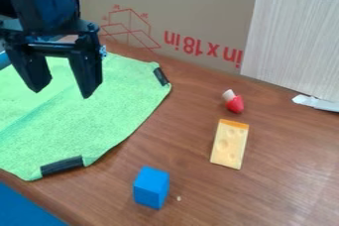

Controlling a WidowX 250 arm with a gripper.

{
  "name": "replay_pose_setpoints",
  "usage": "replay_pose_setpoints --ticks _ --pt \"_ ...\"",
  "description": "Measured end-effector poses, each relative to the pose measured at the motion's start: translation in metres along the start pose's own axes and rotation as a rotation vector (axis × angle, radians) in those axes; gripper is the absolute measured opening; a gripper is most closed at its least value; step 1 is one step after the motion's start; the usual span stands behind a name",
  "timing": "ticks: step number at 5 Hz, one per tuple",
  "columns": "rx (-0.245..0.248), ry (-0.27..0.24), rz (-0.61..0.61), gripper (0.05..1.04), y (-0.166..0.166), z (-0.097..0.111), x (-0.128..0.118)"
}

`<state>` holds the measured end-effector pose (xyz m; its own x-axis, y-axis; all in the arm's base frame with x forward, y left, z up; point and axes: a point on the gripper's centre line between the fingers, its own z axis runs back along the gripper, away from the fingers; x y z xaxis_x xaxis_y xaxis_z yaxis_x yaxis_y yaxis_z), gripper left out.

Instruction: Move the yellow object from the table to the top right of the cloth

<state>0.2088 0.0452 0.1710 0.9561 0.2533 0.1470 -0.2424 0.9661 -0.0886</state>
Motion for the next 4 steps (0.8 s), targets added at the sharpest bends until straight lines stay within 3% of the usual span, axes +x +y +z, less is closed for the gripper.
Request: replay_pose_setpoints --ticks 1,2,3,4 --pt "-0.012 0.016 0.008 0.999 -0.001 -0.004 0.000" --pt "-0.115 0.058 0.016 0.999 -0.019 -0.027 0.007" --pt "-0.170 0.014 0.035 0.999 -0.045 -0.050 0.022" --pt "-0.185 -0.055 0.050 0.999 -0.076 -0.068 0.034"
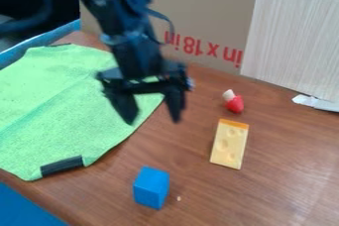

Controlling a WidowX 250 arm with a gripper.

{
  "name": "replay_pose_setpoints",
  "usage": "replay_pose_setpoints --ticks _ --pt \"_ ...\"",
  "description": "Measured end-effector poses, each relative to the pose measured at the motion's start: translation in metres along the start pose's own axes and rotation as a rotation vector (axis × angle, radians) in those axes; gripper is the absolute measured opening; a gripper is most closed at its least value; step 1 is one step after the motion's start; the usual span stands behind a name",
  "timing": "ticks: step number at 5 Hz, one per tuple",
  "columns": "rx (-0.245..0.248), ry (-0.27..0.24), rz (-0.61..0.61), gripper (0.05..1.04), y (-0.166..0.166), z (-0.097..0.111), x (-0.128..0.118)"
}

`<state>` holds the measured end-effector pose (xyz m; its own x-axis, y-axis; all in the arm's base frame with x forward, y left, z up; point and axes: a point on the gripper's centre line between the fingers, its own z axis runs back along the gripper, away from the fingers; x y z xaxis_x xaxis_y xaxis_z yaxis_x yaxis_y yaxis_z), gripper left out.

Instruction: Move the yellow object from the table to the top right of the cloth

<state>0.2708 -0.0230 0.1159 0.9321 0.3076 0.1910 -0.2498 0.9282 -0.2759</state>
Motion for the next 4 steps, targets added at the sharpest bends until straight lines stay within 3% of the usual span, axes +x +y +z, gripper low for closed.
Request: replay_pose_setpoints --ticks 2,4 --pt "0.051 -0.185 -0.007 0.999 -0.043 -0.028 0.005" --pt "0.123 -0.255 -0.027 0.999 -0.061 -0.056 0.019"
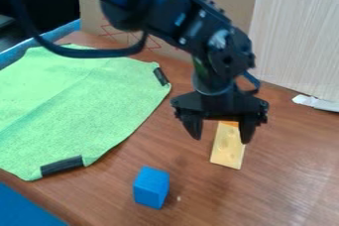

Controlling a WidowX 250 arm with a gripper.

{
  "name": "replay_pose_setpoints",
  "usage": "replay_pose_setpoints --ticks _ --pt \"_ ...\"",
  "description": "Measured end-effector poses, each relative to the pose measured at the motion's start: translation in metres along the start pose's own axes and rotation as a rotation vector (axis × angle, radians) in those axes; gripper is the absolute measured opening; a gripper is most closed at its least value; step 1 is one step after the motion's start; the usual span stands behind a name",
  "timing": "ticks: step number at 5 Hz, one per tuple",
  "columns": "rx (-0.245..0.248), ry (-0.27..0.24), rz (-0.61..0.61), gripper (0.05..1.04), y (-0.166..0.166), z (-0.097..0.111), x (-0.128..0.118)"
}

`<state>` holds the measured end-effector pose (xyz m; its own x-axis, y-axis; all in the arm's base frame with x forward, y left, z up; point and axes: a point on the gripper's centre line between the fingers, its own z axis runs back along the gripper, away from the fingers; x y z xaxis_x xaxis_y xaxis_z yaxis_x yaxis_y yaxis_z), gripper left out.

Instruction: Move the yellow object from the table to the top right of the cloth

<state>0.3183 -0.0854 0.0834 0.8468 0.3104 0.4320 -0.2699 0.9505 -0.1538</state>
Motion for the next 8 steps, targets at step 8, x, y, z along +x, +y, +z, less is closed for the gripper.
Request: replay_pose_setpoints --ticks 8 --pt "0.062 0.051 0.285 0.770 0.060 -0.037 0.066"
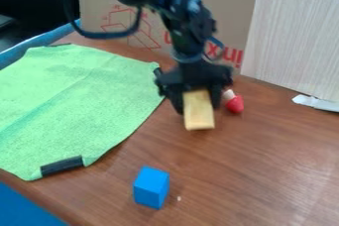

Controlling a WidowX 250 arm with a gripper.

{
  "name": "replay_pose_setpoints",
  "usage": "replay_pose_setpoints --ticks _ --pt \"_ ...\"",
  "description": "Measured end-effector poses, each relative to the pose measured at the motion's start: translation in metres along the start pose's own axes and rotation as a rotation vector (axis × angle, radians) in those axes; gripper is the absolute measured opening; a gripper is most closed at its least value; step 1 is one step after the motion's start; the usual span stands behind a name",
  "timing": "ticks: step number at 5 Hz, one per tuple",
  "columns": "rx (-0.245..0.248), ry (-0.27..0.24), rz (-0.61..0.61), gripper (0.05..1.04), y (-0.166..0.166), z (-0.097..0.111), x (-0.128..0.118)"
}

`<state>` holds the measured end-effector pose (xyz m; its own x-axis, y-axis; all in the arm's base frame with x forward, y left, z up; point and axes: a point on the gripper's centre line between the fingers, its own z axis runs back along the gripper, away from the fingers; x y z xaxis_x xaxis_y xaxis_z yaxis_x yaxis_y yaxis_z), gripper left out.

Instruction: Move the yellow object from the table to the top right of the cloth

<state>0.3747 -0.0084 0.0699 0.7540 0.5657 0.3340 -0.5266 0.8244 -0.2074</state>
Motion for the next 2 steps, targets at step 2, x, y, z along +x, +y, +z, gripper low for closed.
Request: replay_pose_setpoints --ticks 2 --pt "0.049 -0.098 0.228 0.770 0.044 -0.006 0.073"
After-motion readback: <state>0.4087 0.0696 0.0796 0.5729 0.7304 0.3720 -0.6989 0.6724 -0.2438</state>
